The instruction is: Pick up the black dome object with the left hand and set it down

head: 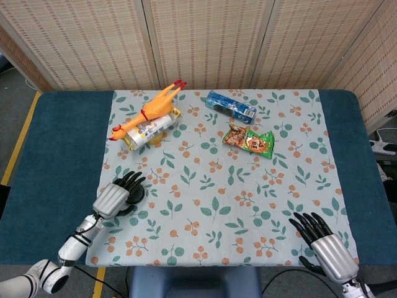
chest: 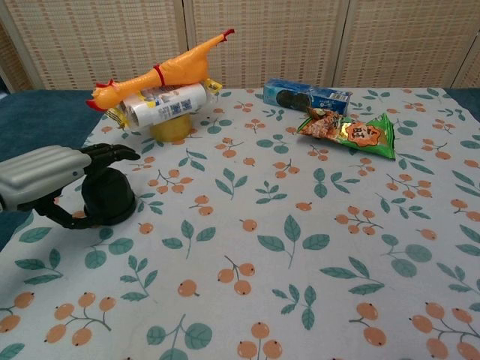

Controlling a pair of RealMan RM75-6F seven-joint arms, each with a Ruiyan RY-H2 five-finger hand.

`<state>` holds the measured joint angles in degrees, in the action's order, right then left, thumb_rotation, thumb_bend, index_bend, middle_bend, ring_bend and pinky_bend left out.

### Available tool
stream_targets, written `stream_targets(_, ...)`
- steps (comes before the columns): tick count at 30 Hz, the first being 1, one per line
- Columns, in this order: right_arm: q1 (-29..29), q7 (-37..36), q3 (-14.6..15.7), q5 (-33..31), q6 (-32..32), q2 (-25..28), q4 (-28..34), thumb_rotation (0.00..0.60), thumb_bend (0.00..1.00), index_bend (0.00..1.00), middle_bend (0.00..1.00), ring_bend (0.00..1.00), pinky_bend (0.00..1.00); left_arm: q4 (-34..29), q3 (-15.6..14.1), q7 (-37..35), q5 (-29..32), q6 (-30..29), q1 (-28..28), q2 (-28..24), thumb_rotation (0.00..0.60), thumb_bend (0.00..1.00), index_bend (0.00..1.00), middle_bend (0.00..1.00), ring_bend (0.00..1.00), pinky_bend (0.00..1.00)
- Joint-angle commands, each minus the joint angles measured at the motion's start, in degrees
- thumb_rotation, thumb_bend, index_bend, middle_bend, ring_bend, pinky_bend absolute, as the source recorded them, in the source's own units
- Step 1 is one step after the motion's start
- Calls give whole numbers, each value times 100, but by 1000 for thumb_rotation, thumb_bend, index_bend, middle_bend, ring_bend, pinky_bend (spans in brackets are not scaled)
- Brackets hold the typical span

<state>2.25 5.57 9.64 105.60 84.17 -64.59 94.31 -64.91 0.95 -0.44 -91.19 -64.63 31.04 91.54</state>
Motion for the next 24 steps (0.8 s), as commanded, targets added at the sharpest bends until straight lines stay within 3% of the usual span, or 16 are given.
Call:
stream_targets(1, 4, 3, 2, 1, -11, -4, -3, 600, 161, 0, 0, 0, 0, -152, 21, -381, 88, 49, 32, -75, 600, 321, 0, 0, 0, 288)
stream_targets(10, -6, -9, -1, 2, 19, 14, 7, 600, 161, 0, 0, 0, 0, 124, 50, -591, 209, 197, 129, 62, 600, 319, 0, 0, 68, 281)
stream_targets(14, 3, -6, -3, -7, -4, 9, 6, 600, 161, 0, 0, 0, 0, 194, 55, -654, 189, 125, 143, 121, 600, 318, 0, 18, 150, 305)
stream_targets(17, 5, -6, -9, -19, -11, 10, 6, 600, 161, 0, 0, 0, 0, 235, 49, -683, 170, 62, 141, 146, 600, 317, 43, 170, 219, 360)
stream_targets(24, 11, 2, -11, -28, -29, 7, 8, 600, 161, 0, 0, 0, 0, 342, 32, -628, 125, -76, 116, 190, 600, 344, 338, 401, 361, 464)
